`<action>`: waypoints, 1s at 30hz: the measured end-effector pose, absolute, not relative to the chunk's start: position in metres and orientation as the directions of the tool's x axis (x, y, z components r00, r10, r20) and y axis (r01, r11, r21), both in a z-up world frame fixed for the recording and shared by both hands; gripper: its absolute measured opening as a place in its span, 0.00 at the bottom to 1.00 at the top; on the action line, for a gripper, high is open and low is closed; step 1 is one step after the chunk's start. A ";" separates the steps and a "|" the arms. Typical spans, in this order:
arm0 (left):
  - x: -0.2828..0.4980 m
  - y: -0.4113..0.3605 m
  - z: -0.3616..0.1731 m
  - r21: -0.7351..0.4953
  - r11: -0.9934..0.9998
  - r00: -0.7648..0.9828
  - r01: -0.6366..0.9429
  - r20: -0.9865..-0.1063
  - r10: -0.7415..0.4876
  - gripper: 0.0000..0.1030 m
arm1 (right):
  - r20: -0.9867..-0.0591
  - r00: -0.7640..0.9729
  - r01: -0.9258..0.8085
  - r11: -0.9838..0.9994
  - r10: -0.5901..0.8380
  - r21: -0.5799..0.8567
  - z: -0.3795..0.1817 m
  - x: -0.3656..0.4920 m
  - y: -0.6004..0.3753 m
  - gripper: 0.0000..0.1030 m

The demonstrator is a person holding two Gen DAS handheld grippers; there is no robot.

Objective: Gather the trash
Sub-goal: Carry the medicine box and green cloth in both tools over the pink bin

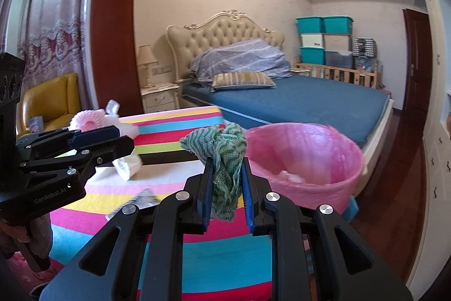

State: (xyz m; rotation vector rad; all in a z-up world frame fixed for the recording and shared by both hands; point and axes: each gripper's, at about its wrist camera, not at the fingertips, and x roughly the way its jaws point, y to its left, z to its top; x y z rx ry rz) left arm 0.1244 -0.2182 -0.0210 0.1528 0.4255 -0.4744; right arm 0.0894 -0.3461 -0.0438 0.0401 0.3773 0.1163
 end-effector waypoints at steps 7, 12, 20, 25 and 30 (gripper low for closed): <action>0.117 -0.190 -0.038 0.004 0.884 0.767 0.467 -0.499 -0.403 0.56 | -0.372 0.921 -0.087 0.992 0.113 0.088 -0.052 0.088 -0.361 0.19; 0.115 -0.177 -0.062 0.048 0.869 0.729 0.492 -0.569 -0.380 0.62 | -0.376 0.918 -0.101 0.991 0.127 0.089 -0.056 0.088 -0.353 0.19; 0.131 -0.190 -0.095 0.022 0.835 0.645 0.550 -0.646 -0.408 0.55 | -0.382 0.914 -0.122 0.990 0.139 0.068 -0.054 0.090 -0.339 0.19; 0.143 -0.205 -0.100 0.049 0.837 0.622 0.545 -0.693 -0.364 0.32 | -0.383 0.913 -0.122 0.990 0.138 0.067 -0.055 0.090 -0.340 0.19; 0.136 -0.209 -0.091 0.094 0.834 0.678 0.544 -0.635 -0.371 0.31 | -0.383 0.915 -0.105 0.992 0.125 0.072 -0.056 0.090 -0.349 0.19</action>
